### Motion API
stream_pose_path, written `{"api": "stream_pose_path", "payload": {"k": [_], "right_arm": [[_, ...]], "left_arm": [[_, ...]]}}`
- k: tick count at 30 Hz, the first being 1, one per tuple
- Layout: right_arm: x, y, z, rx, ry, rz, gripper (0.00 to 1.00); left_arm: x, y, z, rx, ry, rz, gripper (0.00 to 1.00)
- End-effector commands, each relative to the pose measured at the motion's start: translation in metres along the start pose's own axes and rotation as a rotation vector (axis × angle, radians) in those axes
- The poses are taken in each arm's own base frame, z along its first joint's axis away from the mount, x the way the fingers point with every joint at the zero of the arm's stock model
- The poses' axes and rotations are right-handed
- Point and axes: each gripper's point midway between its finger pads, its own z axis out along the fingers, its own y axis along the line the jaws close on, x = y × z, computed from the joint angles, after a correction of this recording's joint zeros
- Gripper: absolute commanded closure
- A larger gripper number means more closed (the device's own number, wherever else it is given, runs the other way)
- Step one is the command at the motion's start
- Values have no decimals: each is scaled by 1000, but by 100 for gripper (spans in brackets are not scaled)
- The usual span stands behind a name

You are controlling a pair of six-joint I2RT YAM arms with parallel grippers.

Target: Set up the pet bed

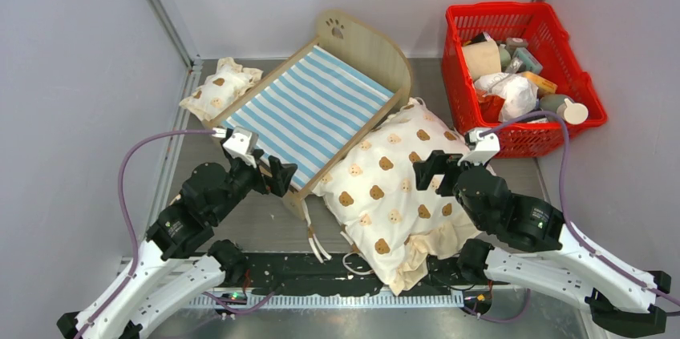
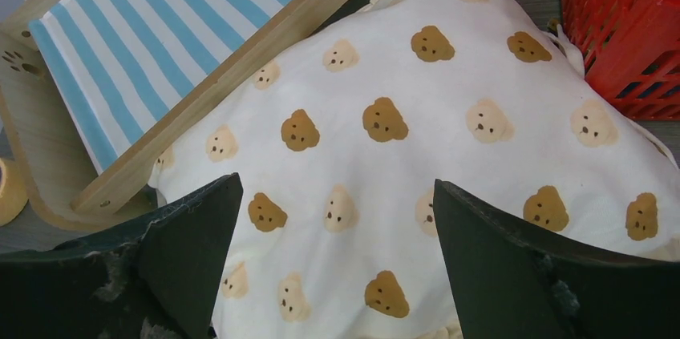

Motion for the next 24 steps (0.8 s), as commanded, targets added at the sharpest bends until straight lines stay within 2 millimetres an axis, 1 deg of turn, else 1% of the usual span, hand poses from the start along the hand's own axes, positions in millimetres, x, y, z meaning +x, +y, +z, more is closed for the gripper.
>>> {"api": "stream_pose_path", "payload": {"k": [1, 4, 6, 8, 9, 10, 11, 12, 13, 15, 16, 17, 20, 21, 22, 23, 24], "right_arm": [[-9, -3, 0, 16, -45, 44, 5], [-11, -6, -1, 24, -64, 57, 5], [-7, -9, 4, 46, -66, 28, 4], [6, -14, 13, 79, -49, -49, 4], [12, -16, 19, 101, -31, -115, 5], [12, -19, 23, 127, -30, -152, 5], [17, -20, 29, 156, -2, -232, 5], [19, -26, 34, 184, 17, -274, 5], [27, -27, 43, 208, 64, -328, 5], [42, -33, 58, 221, 181, -344, 4], [51, -35, 64, 204, 246, -316, 5], [62, -37, 71, 200, 298, -323, 4], [90, -32, 85, 137, 401, -285, 4], [96, -28, 92, 112, 408, -278, 5], [112, -27, 95, 88, 449, -271, 5], [114, -20, 101, 61, 440, -251, 3], [129, -20, 103, 44, 485, -249, 2]], "left_arm": [[-19, 3, 0, -23, -55, 16, 1], [-19, 9, -1, -56, -53, 36, 0], [-18, 15, -2, -81, -53, 52, 0], [-15, 24, -5, -123, -50, 68, 0], [-14, 26, -6, -132, -47, 77, 1], [-12, 28, -8, -141, -45, 89, 0], [-10, 31, -9, -153, -40, 95, 0], [-9, 35, -11, -169, -38, 96, 0], [-7, 37, -14, -182, -32, 97, 0], [-2, 41, -17, -192, -23, 106, 0], [1, 42, -18, -192, -23, 107, 0], [4, 42, -18, -192, -24, 106, 1], [7, 38, -18, -166, -32, 88, 0], [5, 36, -19, -155, -37, 81, 0], [4, 34, -19, -144, -37, 74, 0], [3, 32, -19, -136, -34, 69, 0], [2, 30, -19, -130, -29, 64, 1]]}}
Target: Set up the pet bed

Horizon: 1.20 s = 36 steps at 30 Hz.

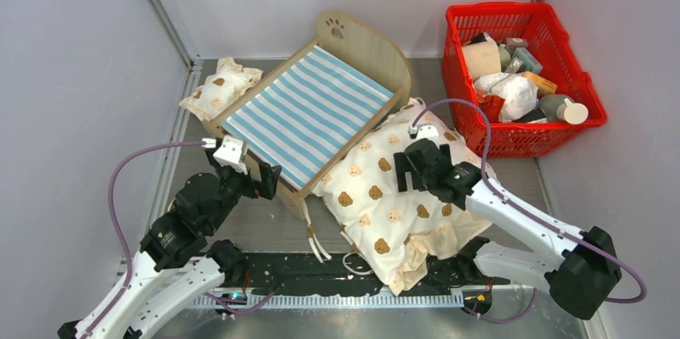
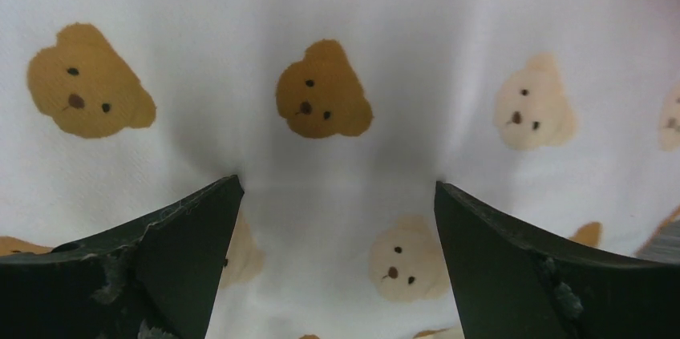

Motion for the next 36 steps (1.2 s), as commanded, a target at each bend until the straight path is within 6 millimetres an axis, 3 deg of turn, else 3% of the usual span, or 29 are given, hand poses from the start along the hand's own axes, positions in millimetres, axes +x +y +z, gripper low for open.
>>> {"api": "stream_pose_path", "payload": {"k": [1, 2, 3, 4, 5, 6, 7, 8, 9, 10, 11, 12, 16, 21, 29, 36], "right_arm": [[10, 42, 18, -200, 41, 4, 6], [16, 43, 22, -197, 68, -3, 13], [18, 40, 24, -179, 80, -9, 34], [15, 39, 23, -169, 79, -14, 46], [16, 34, 20, -146, 88, -27, 69], [2, 32, 11, -148, 54, -27, 79], [1, 23, 4, -120, 56, -35, 91], [-20, 21, -12, -130, -7, -13, 93], [-25, 14, -22, -113, -20, -9, 94], [-48, 12, -43, -139, -102, 27, 94], [-55, 10, -54, -151, -127, 41, 95], [-74, 8, -77, -188, -204, 87, 95], [-97, 7, -119, -293, -323, 177, 95], [-95, 14, -127, -354, -326, 196, 95], [-160, 17, -187, -456, -496, 220, 95], [-172, 22, -195, -487, -536, 216, 95]], "left_arm": [[-7, -7, -2, 34, -5, -25, 2], [-5, -8, -2, 36, 6, -29, 2], [-2, -8, -2, 37, 16, -33, 3], [-1, -8, -3, 37, 24, -38, 4], [0, -8, -4, 36, 29, -42, 4], [0, -8, -5, 37, 36, -47, 5], [-1, -9, -6, 39, 40, -51, 5], [-2, -10, -8, 45, 44, -55, 6], [-4, -11, -10, 52, 45, -60, 6], [-8, -12, -11, 58, 44, -67, 6], [-11, -14, -12, 66, 46, -78, 6], [-16, -17, -14, 78, 41, -94, 6], [-29, -38, -13, 167, 38, -164, 7], [-13, -64, 1, 258, 117, -227, 8], [12, -120, 12, 467, 275, -327, 3], [18, -141, 6, 585, 293, -264, 1]]}}
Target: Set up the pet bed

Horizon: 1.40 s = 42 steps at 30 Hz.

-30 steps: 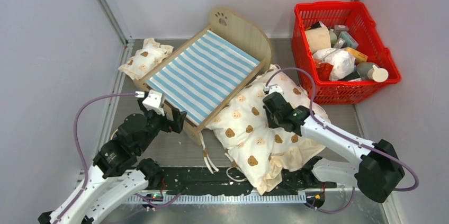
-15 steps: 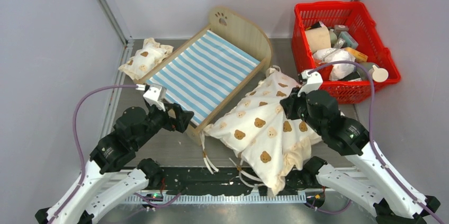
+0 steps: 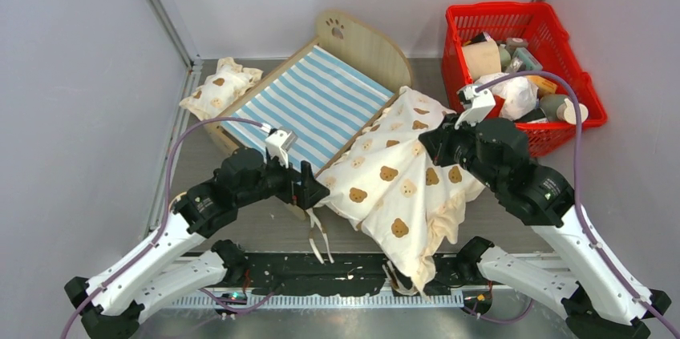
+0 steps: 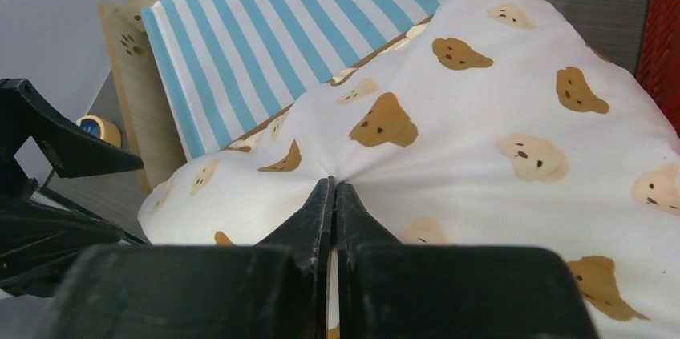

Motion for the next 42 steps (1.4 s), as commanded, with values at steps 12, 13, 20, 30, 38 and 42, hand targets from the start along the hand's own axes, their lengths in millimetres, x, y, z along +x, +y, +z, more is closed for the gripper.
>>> {"api": "stream_pose_path", "payload": {"k": [12, 13, 20, 30, 38, 42], "right_arm": [[-57, 26, -15, -118, -199, -3, 95], [-62, 26, -15, -114, -219, -2, 95], [-120, 35, -7, -115, -458, -51, 95], [-224, 76, 39, -125, -849, -179, 95], [-183, 118, 189, -247, -738, -209, 95], [-141, 135, 263, -322, -622, -187, 95]], "left_arm": [[-17, -19, 36, 61, -40, 229, 54], [-26, -15, 33, 27, -76, 228, 70], [-138, -1, -22, -235, -422, 418, 100], [-238, 71, -76, -681, -550, 554, 100], [-241, 193, -85, -962, -582, 476, 100], [-240, 267, -88, -1080, -561, 351, 100]]}}
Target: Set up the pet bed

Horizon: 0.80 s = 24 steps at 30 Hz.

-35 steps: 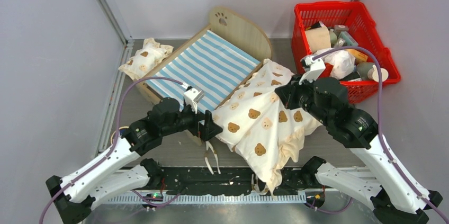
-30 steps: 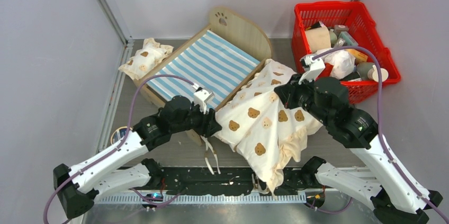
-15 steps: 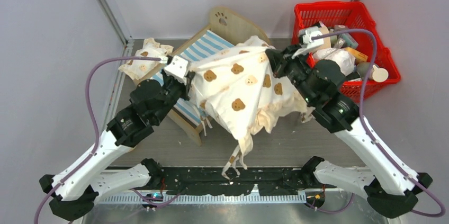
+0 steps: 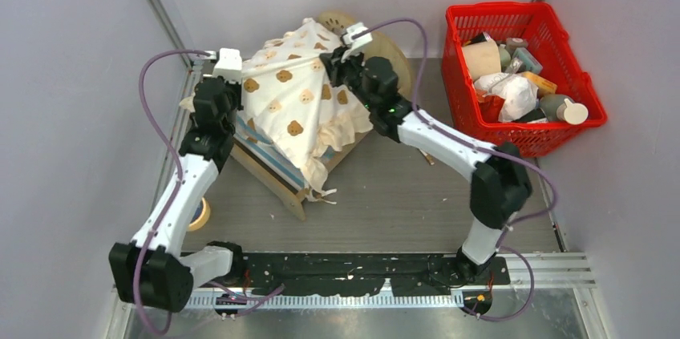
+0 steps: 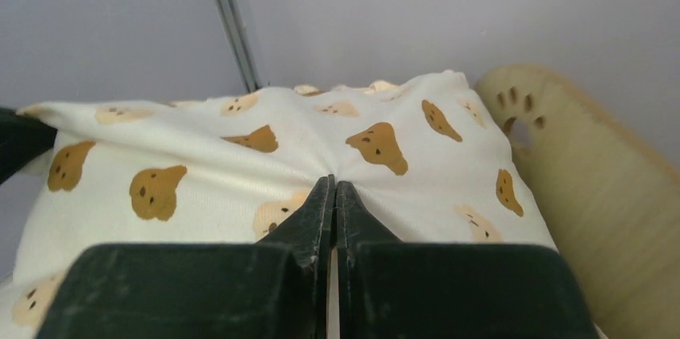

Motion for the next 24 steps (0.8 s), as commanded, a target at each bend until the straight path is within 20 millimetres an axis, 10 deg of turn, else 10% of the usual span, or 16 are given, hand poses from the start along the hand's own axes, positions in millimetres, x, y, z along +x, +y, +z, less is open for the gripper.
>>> {"api": "stream_pose_path", "payload": {"k": [1, 5, 11, 14, 17, 24], "right_arm": [[-9, 15, 43, -73, -110, 68, 95], [52, 13, 74, -49, 6, 78, 95], [83, 5, 90, 2, 94, 71, 95], [79, -1, 89, 40, 133, 63, 70], [65, -5, 67, 61, 195, 59, 52], [82, -3, -44, 77, 413, 185, 37]], "left_arm": [[4, 57, 49, -171, -33, -99, 100], [24, 81, 82, -216, 48, -67, 100], [50, 82, 95, -200, 182, -14, 100], [52, 83, 84, -209, 266, -47, 83], [52, 92, 55, -269, 377, -115, 46], [51, 50, -23, -136, 477, -411, 36]]}}
